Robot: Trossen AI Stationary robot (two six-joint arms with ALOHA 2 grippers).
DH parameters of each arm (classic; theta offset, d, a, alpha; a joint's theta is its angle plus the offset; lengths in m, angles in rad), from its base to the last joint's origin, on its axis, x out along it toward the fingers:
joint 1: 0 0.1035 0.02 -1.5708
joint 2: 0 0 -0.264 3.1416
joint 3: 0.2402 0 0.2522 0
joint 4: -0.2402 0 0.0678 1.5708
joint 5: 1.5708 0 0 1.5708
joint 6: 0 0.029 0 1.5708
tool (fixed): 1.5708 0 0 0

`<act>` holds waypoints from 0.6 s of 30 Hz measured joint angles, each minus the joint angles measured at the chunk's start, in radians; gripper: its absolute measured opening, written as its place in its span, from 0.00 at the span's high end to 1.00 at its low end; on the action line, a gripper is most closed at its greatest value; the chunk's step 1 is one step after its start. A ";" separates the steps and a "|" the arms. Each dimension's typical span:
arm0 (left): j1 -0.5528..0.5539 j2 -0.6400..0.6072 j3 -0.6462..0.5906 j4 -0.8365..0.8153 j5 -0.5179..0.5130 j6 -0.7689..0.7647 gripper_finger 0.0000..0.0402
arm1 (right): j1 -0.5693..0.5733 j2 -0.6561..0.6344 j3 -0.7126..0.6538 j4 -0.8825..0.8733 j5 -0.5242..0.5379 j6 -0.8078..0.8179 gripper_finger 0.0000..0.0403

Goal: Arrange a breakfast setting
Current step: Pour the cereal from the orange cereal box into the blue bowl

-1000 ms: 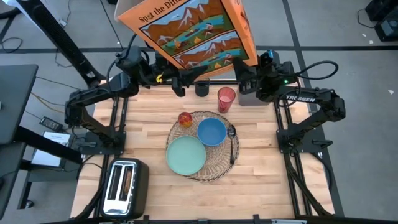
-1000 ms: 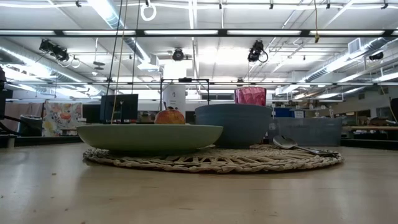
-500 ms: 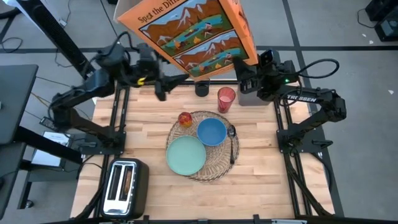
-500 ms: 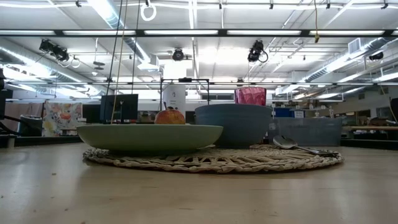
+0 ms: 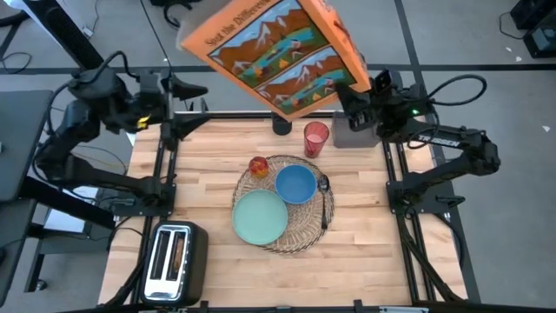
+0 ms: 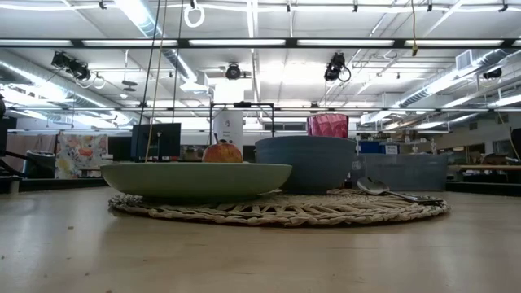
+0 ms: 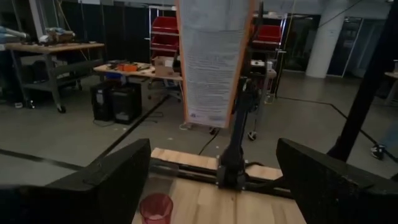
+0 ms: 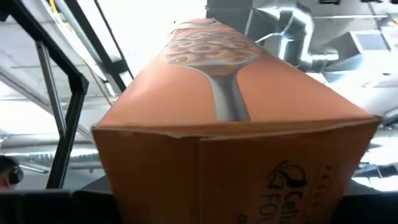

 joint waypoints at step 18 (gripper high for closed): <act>0.000 0.077 -0.001 0.019 0.004 -0.060 0.12 | 0.000 -0.490 -0.551 -0.015 0.017 0.171 0.38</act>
